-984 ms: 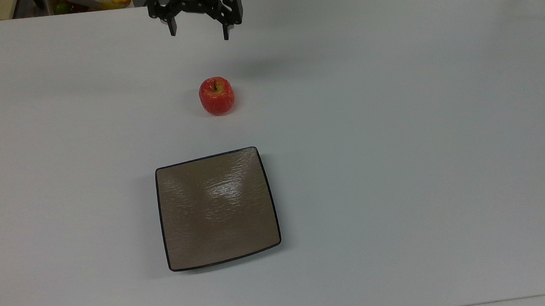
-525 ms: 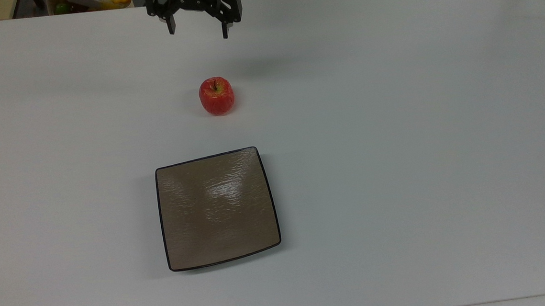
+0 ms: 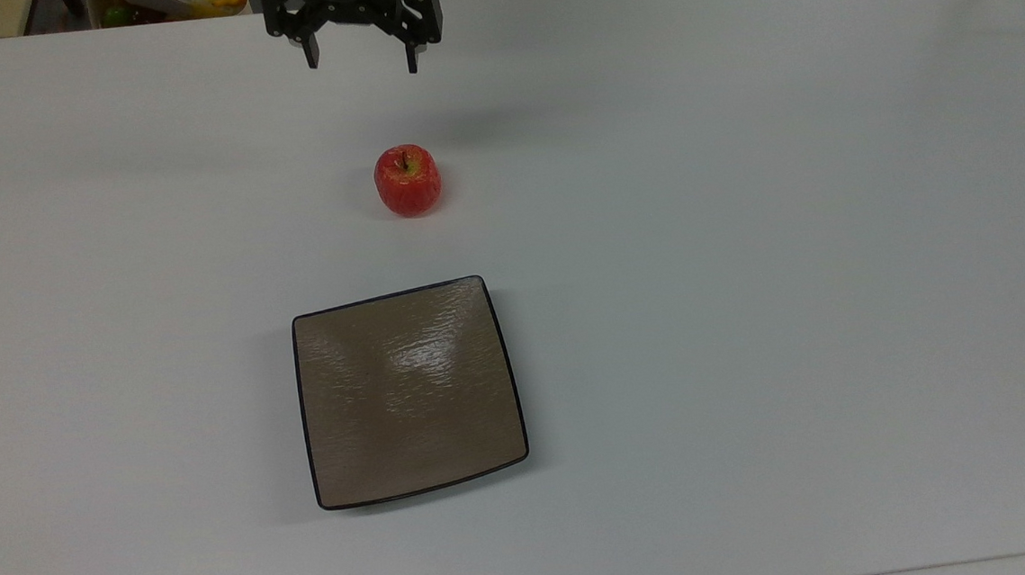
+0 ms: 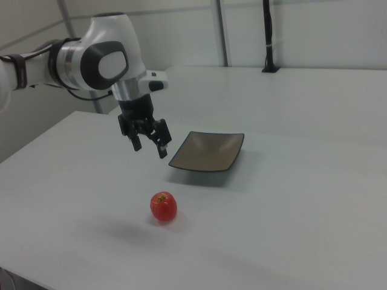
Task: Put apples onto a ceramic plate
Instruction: 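Move the open gripper toward the red apple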
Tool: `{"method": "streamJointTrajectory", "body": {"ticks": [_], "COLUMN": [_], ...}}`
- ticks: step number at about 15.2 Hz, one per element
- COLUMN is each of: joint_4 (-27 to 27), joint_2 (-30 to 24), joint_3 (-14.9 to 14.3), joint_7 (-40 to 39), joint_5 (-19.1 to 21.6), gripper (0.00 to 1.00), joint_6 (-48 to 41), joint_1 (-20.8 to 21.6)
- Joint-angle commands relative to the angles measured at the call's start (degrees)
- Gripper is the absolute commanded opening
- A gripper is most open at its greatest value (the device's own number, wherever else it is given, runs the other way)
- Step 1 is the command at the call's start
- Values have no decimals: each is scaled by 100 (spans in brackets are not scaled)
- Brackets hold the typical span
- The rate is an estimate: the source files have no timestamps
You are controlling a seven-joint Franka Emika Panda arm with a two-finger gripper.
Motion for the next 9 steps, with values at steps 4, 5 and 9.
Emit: {"method": "streamJointTrajectory", "body": {"ticks": [4,5,9], "joint_4": [-692,-727,-850], "joint_2": [149,246,633], "joint_3": [3,3,3], "joint_7": [-172,-172,-154], "joint_5": [2,1,1], "gripper": [100,100,100], "joint_6": [902,1061,1606], "joint_1": [-27,-28,-1]}}
